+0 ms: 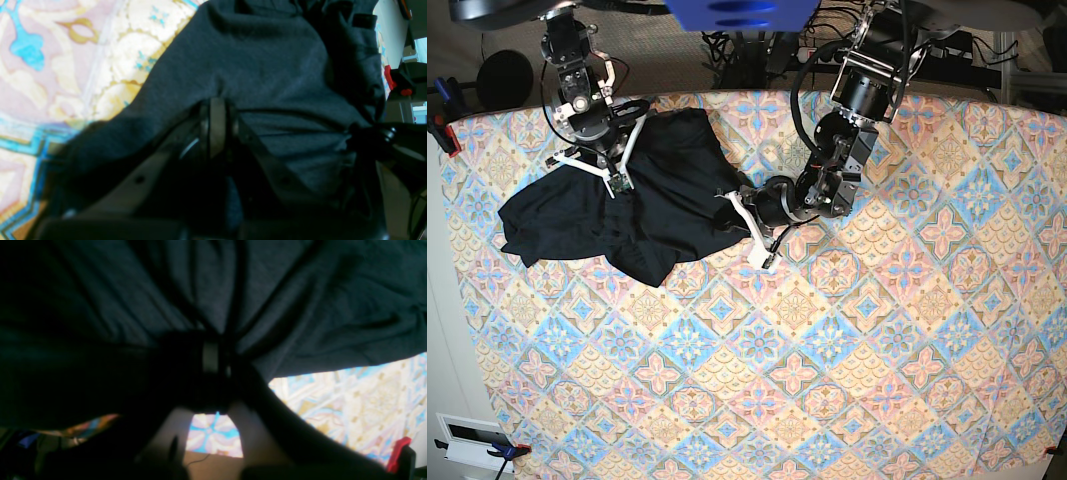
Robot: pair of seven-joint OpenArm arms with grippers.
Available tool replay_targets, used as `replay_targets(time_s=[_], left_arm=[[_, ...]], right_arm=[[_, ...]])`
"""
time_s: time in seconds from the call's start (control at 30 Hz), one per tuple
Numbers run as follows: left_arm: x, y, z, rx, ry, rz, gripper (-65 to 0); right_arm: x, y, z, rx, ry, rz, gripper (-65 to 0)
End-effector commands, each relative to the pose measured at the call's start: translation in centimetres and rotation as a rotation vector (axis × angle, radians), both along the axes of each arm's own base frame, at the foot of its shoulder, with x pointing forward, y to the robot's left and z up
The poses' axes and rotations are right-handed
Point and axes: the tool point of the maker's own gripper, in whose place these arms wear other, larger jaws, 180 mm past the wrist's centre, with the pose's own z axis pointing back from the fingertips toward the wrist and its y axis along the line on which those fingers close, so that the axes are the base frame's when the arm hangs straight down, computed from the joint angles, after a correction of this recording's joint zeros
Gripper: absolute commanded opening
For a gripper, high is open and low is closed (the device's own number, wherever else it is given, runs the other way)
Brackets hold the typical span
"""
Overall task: Layout the t-shirt on the table in an organized manner, then fold the t-shirt properly
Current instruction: 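Lift the right gripper and regrasp the shirt edge, then pull the shirt edge outward with the right gripper, spreading the fabric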
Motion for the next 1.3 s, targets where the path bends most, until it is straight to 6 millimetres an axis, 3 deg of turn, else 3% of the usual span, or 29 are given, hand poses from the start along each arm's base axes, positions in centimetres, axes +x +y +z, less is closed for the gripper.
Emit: replay_targets(time_s=[0.0,0.2,0.4,0.47,0.7,1.03,1.27], left_arm=[[-0.8,2.5,-2.2,0.141,0.051,-0.002,-65.0],[-0.9,2.5,-2.2,0.143,0.052,-0.003,-65.0],[-0.9,2.5,-2.2,0.143,0.052,-0.003,-65.0],[-0.9,2.5,-2.2,0.143,0.052,-0.003,-65.0],[-0.9,2.5,-2.2,0.143,0.052,-0.003,-65.0],[-0.9,2.5,-2.2,0.143,0.052,-0.002,-65.0],[-1.2,2.8,-2.9,0.148,0.073,0.002,-65.0]], right_arm=[[-0.4,-1.1,0.2,-0.035,0.007,-0.006,-65.0],[-0.2,-3.9,1.8,-0.074,-0.033,-0.066,-65.0],[-1.1,-8.8,3.5,-0.137,-0.065,-0.192,-65.0],[-0.9,-9.0,3.9,-0.138,-0.08,-0.199,-65.0],[1.2,-6.2,4.3,-0.043,-0.178,-0.201,-65.0],[4.4,1.7,4.7,0.103,-0.229,-0.077,-65.0],[7.0,3.1,6.3,0.149,-0.294,-0.087,-65.0]])
